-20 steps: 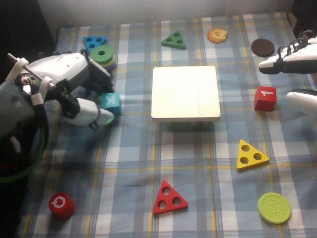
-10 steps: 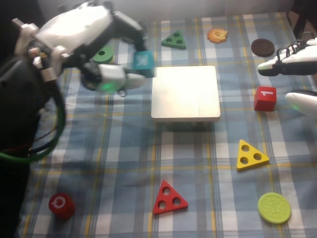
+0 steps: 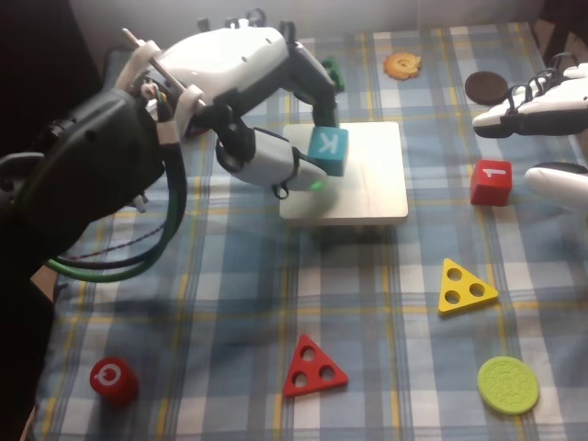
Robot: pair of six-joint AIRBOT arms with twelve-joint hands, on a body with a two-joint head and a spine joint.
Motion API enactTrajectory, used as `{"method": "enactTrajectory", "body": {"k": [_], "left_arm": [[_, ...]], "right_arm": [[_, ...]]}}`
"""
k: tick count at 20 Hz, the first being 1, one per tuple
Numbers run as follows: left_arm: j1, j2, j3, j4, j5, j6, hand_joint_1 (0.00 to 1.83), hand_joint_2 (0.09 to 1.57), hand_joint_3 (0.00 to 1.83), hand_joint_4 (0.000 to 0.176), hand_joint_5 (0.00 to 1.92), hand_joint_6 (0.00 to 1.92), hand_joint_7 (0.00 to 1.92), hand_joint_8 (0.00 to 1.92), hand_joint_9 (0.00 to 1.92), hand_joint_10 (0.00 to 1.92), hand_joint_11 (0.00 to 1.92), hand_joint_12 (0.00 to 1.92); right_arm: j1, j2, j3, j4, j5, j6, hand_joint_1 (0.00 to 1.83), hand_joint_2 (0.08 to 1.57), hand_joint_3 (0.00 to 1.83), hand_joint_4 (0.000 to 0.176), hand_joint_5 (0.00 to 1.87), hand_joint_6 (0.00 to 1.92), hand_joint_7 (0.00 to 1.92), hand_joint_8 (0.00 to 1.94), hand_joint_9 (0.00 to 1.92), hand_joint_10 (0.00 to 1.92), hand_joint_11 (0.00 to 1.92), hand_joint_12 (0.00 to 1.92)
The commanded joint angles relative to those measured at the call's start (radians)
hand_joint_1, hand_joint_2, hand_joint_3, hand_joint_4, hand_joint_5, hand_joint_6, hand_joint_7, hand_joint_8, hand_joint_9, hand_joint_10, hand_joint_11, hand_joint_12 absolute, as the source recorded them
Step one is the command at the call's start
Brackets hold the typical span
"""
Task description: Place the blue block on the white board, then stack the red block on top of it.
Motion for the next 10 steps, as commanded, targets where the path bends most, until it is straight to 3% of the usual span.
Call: {"method": "enactTrajectory", "body": {"k": [1,6,7,8,10], "left_arm": [[-0.01,-0.011,0.008,0.015,-0.086,-0.003,1.05,1.06,0.0,0.176,1.08,0.8,0.78,0.0,0.6,0.01,0.04,0.75],[-0.012,-0.035,0.034,0.006,-0.058,-0.003,1.05,1.07,0.0,0.175,1.08,0.81,0.75,0.0,0.6,0.0,0.03,0.84],[-0.012,-0.037,0.037,0.003,-0.055,-0.003,1.06,1.07,0.0,0.158,1.08,0.81,0.75,0.0,0.6,0.0,0.03,0.84],[-0.012,-0.039,0.039,0.0,-0.054,-0.003,1.05,1.07,0.0,0.172,1.06,0.83,0.74,0.0,0.59,0.0,0.02,0.85],[-0.012,-0.04,0.041,-0.001,-0.05,-0.003,1.04,1.09,0.0,0.176,1.02,0.9,0.72,0.0,0.58,0.0,0.01,0.85]], "right_arm": [[0.012,-0.002,0.003,0.02,0.121,0.008,0.45,1.41,0.0,0.0,0.6,0.0,0.69,0.0,0.64,0.0,0.43,0.33],[0.012,-0.004,0.005,0.02,0.121,0.008,0.47,1.4,0.0,0.0,0.61,0.0,0.69,0.0,0.64,0.0,0.44,0.33],[0.012,-0.004,0.005,0.02,0.121,0.008,0.47,1.41,0.0,0.0,0.6,0.0,0.69,0.0,0.64,0.0,0.44,0.33],[0.012,-0.005,0.005,0.02,0.12,0.008,0.47,1.41,0.0,0.0,0.61,0.0,0.69,0.0,0.64,0.0,0.43,0.33],[0.012,-0.005,0.005,0.02,0.12,0.008,0.47,1.41,0.0,0.0,0.6,0.0,0.69,0.0,0.63,0.0,0.43,0.33]]}}
